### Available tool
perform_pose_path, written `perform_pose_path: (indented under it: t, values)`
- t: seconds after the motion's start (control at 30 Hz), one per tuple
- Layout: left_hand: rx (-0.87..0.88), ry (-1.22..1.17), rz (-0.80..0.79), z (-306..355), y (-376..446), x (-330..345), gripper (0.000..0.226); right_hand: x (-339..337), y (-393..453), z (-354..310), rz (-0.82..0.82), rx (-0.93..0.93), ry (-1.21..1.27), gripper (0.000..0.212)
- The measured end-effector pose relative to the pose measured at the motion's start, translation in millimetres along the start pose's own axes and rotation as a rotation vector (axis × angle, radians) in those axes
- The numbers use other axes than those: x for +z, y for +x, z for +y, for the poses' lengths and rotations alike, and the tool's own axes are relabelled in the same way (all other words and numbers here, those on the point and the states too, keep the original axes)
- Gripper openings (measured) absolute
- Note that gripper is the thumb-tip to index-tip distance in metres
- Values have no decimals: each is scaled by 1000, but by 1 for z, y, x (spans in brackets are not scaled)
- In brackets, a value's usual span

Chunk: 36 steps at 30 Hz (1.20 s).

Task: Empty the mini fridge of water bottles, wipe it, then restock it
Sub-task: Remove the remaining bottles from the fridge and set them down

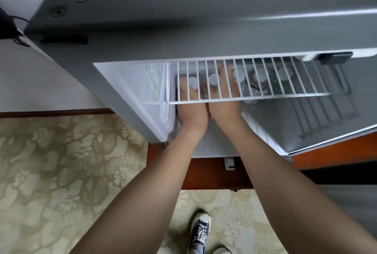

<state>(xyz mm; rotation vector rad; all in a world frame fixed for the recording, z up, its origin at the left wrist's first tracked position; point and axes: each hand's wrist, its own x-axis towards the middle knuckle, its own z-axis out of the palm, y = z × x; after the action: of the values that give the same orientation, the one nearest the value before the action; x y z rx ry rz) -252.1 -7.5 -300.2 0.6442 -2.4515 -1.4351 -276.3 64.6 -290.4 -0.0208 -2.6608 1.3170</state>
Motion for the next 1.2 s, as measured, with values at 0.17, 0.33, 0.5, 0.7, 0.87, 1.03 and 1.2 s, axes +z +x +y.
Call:
perform_pose_path:
  t: [0.17,0.33,0.5,0.7,0.87,1.03,1.2]
  values:
    - [170,-24,42,-9,-38,-19,24,-23,-40,5,-42,13,-41,34]
    - [229,82,57,-35,-74,-22,31,-38,-71,22,-55,15,-73,33]
    - [86,-109,-51,-46,-71,-17,50,-35,-86,45,-42,0,97,41]
    - [-44,-128,-183,-75,-56,-10,70,-20,-79,79,-315,202,256,66]
    - [-12,-131,-147,-66,-58,-9,53,-19,-75,86,-291,289,320,60]
    - [68,-242,-274,-36,-90,-27,55,-71,-103,62,-243,270,503,54]
    - [156,-377,-422,33,-138,-46,52,-156,-145,16,-96,146,578,31]
